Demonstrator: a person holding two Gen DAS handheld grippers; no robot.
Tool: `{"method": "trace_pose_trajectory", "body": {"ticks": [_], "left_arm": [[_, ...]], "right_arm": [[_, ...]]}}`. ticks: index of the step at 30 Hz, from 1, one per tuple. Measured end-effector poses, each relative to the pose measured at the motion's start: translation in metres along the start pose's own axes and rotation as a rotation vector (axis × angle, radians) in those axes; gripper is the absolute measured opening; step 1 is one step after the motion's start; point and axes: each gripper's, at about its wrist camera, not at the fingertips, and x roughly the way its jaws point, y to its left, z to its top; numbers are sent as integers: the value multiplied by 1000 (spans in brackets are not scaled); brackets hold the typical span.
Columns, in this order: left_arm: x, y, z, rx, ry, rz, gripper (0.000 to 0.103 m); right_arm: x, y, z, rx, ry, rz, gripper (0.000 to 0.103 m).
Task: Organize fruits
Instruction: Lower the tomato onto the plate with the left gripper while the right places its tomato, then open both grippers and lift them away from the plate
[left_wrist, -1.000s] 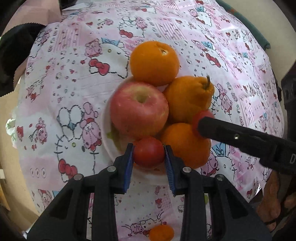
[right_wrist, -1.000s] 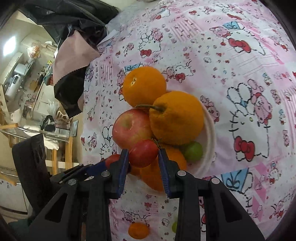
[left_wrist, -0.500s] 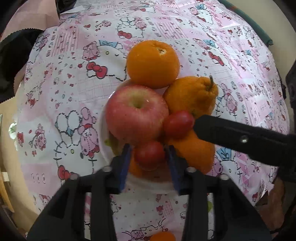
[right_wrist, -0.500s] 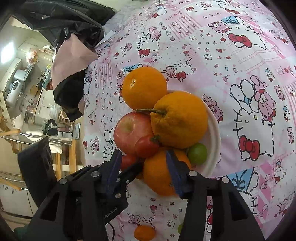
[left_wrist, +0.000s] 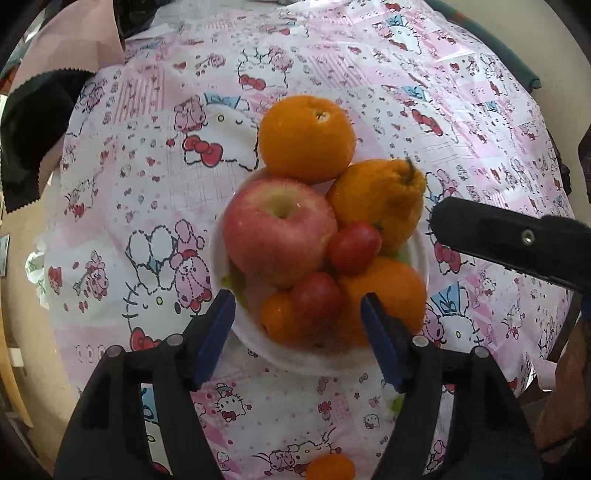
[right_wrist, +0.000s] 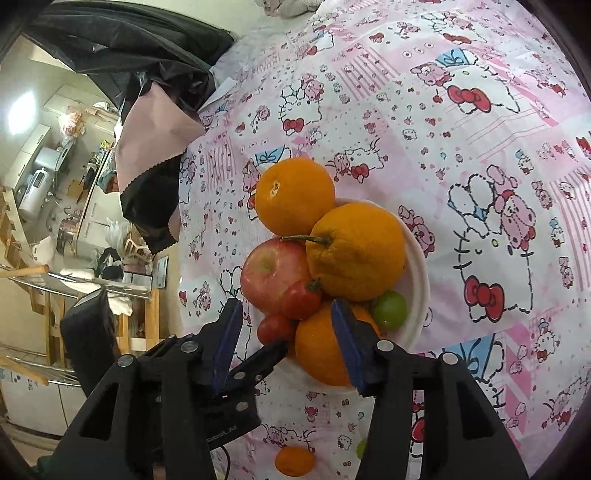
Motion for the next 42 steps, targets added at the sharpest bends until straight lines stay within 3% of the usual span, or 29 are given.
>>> {"method": "trace_pose_trajectory", "body": {"ticks": [15,35,39,42], "left_arm": [[-59,1,-28,5,-134,48,67],[-97,17,-102,-109,-121,32,67],[-93,18,-115,-132,-96,11,67],[-86,16,-123,-138,-67,7,67]], "right_arm": [[-40,0,-32,15,-65,-34,53],[-75,-1,-106,30,-97,-73,59],[-73,-17,-119,104,-58,-29,60],[-76,-30,-124,131,-62,-68,60]]}}
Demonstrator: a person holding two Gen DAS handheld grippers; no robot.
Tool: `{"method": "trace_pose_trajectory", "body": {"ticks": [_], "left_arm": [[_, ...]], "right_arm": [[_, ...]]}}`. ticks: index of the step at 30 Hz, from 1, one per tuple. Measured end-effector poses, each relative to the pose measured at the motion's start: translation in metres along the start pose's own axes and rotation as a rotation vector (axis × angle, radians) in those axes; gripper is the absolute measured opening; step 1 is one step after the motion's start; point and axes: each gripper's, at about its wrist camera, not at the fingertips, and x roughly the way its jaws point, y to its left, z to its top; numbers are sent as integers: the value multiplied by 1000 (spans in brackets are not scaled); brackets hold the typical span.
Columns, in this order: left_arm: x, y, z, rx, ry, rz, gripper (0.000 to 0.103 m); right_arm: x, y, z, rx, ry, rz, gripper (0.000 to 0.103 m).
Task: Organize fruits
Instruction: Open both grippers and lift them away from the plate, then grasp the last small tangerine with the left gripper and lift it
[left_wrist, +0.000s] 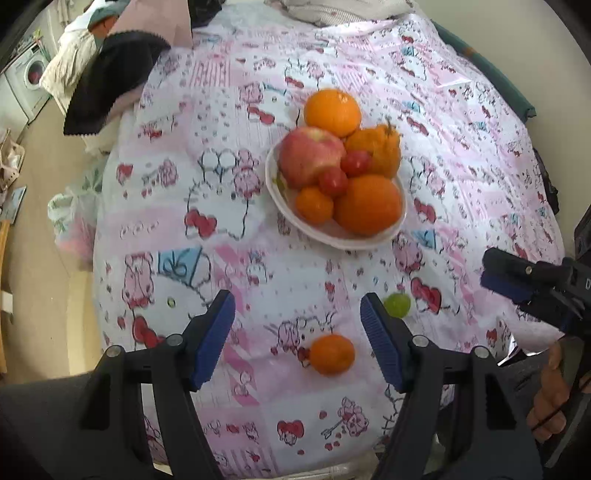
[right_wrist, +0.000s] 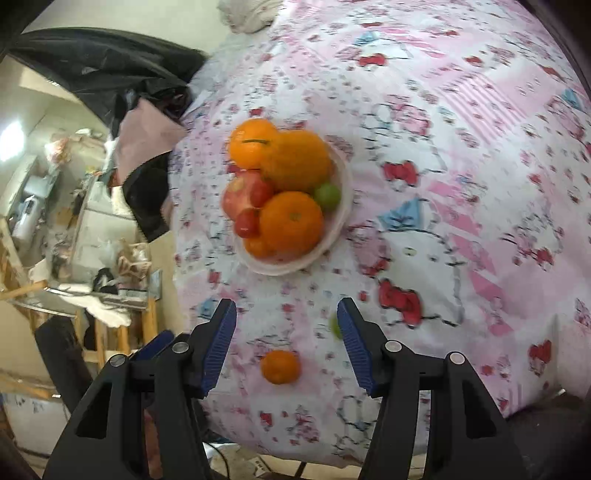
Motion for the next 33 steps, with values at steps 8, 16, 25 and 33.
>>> {"method": "trace_pose_trajectory", "body": {"ticks": [8,16,25,33], "left_arm": [[43,-15,-20,37,158,4,67],[83,-52,-42,196,266,62,60],[87,-63,-49,259,281,76,39],[49,-51,-32,167,158,68,38]], "right_arm": [[4,-27,0,54,28,-70,60],[14,-26,3,37,44,-101,60],[35,-18,1,-2,93,-131,60],[48,-10,1,-33,119,-148,60]]}}
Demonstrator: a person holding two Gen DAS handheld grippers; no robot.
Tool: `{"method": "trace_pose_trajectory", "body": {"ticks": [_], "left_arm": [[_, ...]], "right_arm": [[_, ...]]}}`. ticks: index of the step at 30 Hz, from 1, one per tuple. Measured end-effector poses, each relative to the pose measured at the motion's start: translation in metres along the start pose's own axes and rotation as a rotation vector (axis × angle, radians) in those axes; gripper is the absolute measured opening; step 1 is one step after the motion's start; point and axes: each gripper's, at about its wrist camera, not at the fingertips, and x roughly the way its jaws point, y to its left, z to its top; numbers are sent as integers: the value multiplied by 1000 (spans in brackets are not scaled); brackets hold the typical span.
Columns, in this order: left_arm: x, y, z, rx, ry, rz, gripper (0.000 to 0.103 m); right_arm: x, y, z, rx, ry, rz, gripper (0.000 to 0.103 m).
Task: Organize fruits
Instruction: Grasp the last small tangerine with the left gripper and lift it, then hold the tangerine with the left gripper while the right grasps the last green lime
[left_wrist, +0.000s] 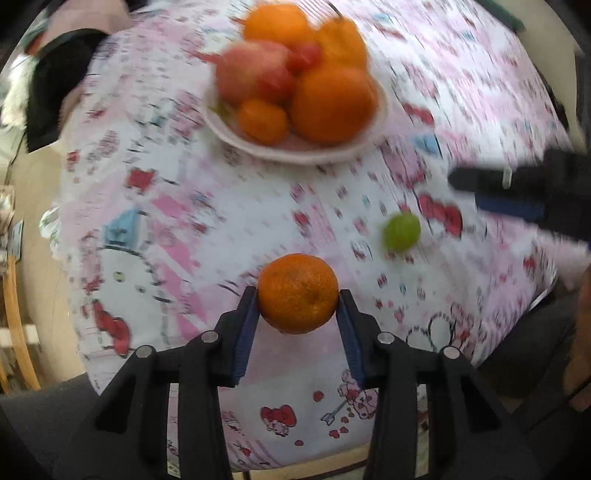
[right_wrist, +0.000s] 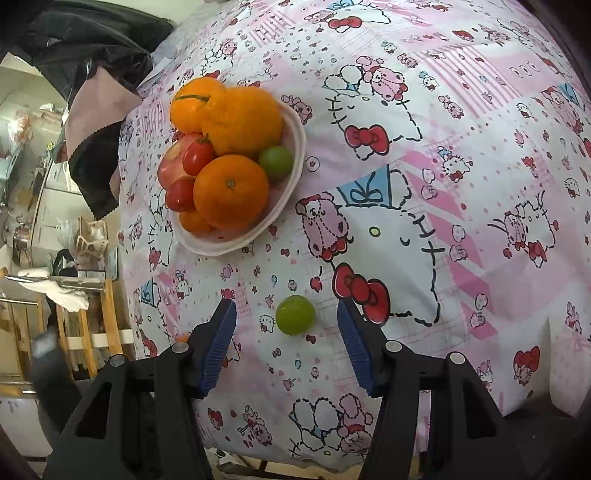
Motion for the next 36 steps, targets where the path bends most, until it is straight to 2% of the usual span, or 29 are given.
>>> {"method": "trace_pose_trajectory", "body": {"ticks": [4,6,12,19,22,27,29,31,36], "left_arm": [[-19,22,6,-82,-77,43,38],[-20,34,9,-116,-85,51,38],[-11,54,16,-190,-35,47,38],[-8,54,14,-208,-25,47,38],[-9,58,15,-219,-33,60,38],[-5,61,18,-234,-27,68,38],[-5,61,18,-235,-28,71,38],[-5,61,18,-233,-31,73,38],[-3,61,19,-232,-29,78,38]], "right_arm": [[7,1,-1,-13,19,-24,60],[13,4,-2,-31,39,-54,60],[43,25,-10,-182,107,-202,60],[71,42,-16,-330,128,-333,60],[80,41,-19,-348,152,-344,60],[82,43,-21,-380,138,-358,59],[84,46,-22,-390,141,-357,46],[83,50,-24,-397,137,-362,38],[70,52,-22,-394,106,-329,35]]}}
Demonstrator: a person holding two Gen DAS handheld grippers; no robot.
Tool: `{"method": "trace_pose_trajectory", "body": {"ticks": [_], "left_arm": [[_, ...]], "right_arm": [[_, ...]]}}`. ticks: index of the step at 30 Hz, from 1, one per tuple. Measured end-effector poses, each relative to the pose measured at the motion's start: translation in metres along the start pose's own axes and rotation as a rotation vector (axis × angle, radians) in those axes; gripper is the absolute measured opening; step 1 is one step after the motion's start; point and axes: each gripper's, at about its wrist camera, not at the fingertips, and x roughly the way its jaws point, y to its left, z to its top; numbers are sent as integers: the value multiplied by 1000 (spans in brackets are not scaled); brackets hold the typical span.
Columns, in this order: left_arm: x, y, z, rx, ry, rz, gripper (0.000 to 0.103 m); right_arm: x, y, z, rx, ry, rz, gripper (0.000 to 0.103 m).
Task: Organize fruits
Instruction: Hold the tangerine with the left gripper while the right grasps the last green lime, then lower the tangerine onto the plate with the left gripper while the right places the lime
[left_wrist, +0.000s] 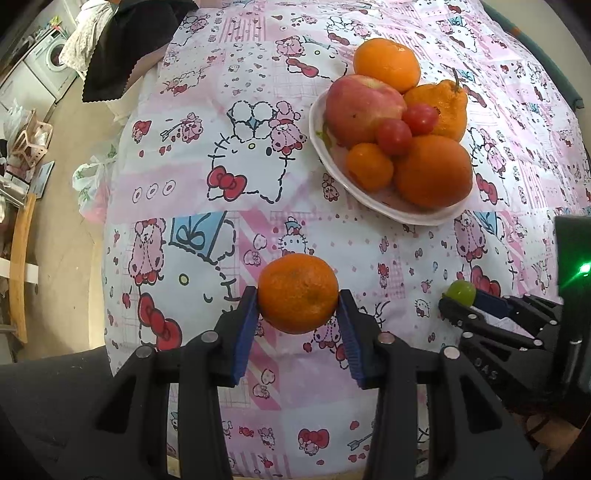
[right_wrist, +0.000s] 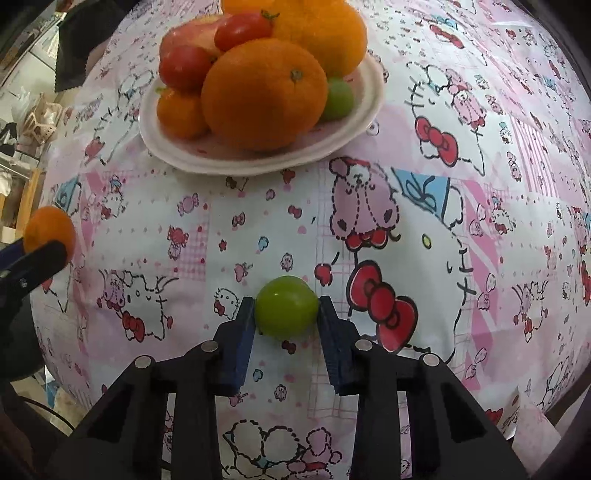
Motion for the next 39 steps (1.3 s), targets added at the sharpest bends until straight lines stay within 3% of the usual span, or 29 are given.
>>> {"method": "trace_pose_trajectory", "body": {"ticks": [4,10,15,22,31,39], "left_arm": [[0,1,1,0,-6,2,38],[-5,7,3,-33,-16,-11,38],[-8,5,5,-28,-36,-13,38],[-31,6,19,-24,-95,-59,38],[-48,-5,87,23,-160,-103,38],[-13,-34,154,41,-82,-236,39]], "right_arm": [[-19,-14,-2,63,-46,85,35],[-64,-51,-5,208,-190,284,35],[-86,-60,5,253,-266,361,35],[-98,-58,22,256,-322,378,35],[-97,-53,67,210,-336,358,35],[-69,-39,101,125,-292,312,35]]}}
